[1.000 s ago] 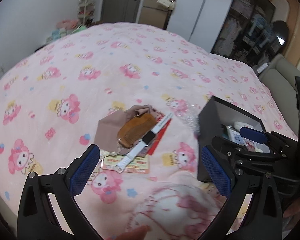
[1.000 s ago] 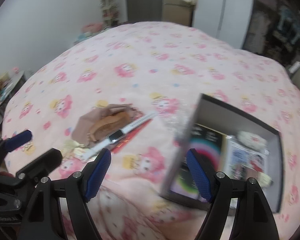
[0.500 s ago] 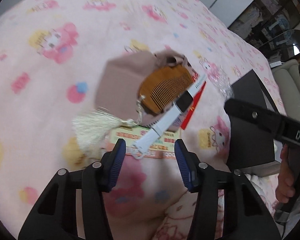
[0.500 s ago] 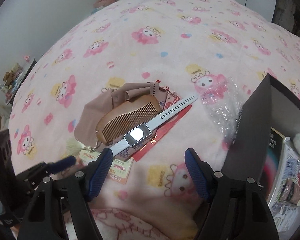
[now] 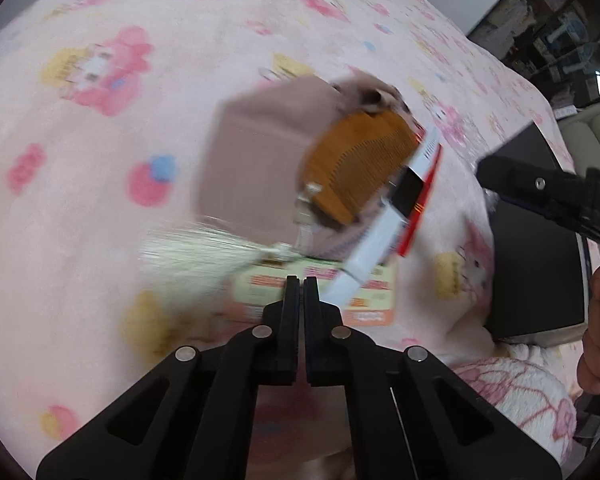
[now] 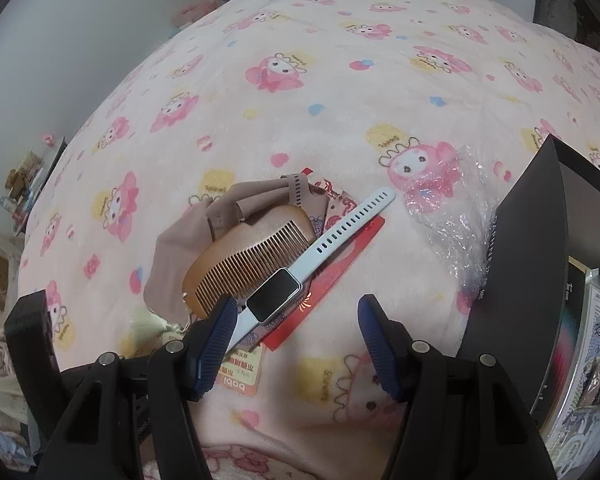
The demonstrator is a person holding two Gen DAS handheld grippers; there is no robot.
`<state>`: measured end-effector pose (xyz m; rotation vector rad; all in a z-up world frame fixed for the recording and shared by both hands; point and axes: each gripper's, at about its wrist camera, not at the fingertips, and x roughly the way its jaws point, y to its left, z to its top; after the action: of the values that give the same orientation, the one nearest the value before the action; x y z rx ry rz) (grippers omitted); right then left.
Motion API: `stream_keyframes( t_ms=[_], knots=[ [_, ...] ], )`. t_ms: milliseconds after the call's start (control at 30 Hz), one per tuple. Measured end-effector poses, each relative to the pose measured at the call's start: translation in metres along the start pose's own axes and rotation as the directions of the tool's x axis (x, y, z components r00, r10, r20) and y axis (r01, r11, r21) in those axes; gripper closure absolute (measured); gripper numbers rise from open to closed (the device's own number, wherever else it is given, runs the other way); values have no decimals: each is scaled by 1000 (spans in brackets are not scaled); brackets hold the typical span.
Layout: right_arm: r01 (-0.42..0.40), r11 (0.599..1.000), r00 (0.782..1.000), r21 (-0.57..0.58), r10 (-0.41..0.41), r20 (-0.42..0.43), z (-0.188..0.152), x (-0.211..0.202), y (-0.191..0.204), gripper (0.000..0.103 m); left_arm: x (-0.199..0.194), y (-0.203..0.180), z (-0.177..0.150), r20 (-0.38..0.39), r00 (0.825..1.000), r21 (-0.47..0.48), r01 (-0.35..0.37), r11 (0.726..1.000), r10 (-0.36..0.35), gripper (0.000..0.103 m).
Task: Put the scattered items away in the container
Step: 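Move the left gripper to the white watch strap on the pile, then close the left gripper on the white watch strap and lift it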
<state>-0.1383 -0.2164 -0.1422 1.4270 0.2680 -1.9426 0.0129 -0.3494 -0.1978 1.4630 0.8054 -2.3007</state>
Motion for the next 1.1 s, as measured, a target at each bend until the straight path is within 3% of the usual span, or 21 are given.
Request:
stream_keyframes(
  t_ms=[33, 133, 167, 233, 267, 300, 400, 433, 500, 600, 733, 800, 867, 900, 933, 967, 1000, 1033, 1067, 1100],
  knots=[
    [-4, 1000, 1000, 5, 4, 0, 1, 0, 0, 43, -4, 6, 1, 7, 1000, -9, 7, 1000, -7, 103],
    [-3, 1000, 1000, 28, 3, -6, 3, 4, -3, 43, -8, 14, 1, -38, 986, -3, 160, 987, -160, 102],
    [1, 999, 1000, 36, -1, -10, 4, 6, -4, 43, -8, 10, 0, -52, 982, 20, 183, 983, -182, 100],
    [10, 999, 1000, 51, -9, -22, 6, 11, -6, 43, -5, -2, 2, -50, 990, 78, 138, 987, -135, 84],
    [12, 998, 1000, 56, -11, -24, 7, 12, -6, 43, -2, -8, 4, -41, 995, 108, 98, 989, -94, 56],
    [14, 998, 1000, 57, -13, -24, 8, 13, -6, 43, 1, -14, 5, -34, 997, 134, 71, 988, -67, 38],
    [23, 998, 999, 52, -22, -23, 7, 12, -5, 43, 11, -33, 9, -44, 999, 226, 26, 974, -16, 45],
    [26, 998, 999, 50, -25, -24, 6, 11, -4, 43, 15, -38, 10, -44, 999, 250, 6, 968, 5, 56],
    [32, 998, 999, 54, -31, -30, 6, 12, -6, 43, 22, -44, 11, -40, 996, 286, -64, 956, 79, 66],
    [28, 997, 999, 72, -25, -43, 5, 16, -8, 43, 21, -42, 11, -33, 992, 303, -110, 947, 126, 69],
    [17, 997, 999, 72, -14, -46, 5, 17, -7, 43, 7, -19, 14, 6, 981, 264, -191, 946, 196, 69],
    [11, 997, 999, 79, -7, -42, 7, 17, -7, 43, -3, -2, 18, 39, 964, 215, -267, 939, 265, 81],
    [2, 995, 999, 98, 2, -44, 8, 19, -9, 43, -16, 17, 21, 69, 949, 149, -314, 938, 307, 83],
    [-4, 994, 999, 108, 10, -51, 8, 20, -10, 43, -23, 25, 22, 75, 956, 116, -290, 950, 282, 83],
    [-15, 993, 998, 119, 22, -61, 7, 23, -11, 43, -30, 34, 23, 69, 976, 69, -211, 975, 206, 83],
    [-27, 991, 997, 129, 37, -71, 6, 25, -12, 43, -35, 43, 24, 50, 996, 16, -80, 997, 79, 83],
    [-40, 990, 995, 138, 51, -83, 3, 28, -12, 43, -34, 45, 25, 28, 998, -25, 49, 998, -49, 83],
    [-51, 987, 993, 149, 66, -98, 1, 31, -13, 43, -30, 47, 25, 0, 985, -61, 175, 983, -175, 83],
    [-60, 985, 990, 162, 79, -114, -1, 35, -14, 43, -25, 47, 24, -22, 967, -80, 253, 964, -255, 83],
    [-65, 982, 987, 176, 89, -133, -3, 40, -15, 43, -20, 44, 23, -33, 958, -87, 282, 956, -286, 83]
  ],
)
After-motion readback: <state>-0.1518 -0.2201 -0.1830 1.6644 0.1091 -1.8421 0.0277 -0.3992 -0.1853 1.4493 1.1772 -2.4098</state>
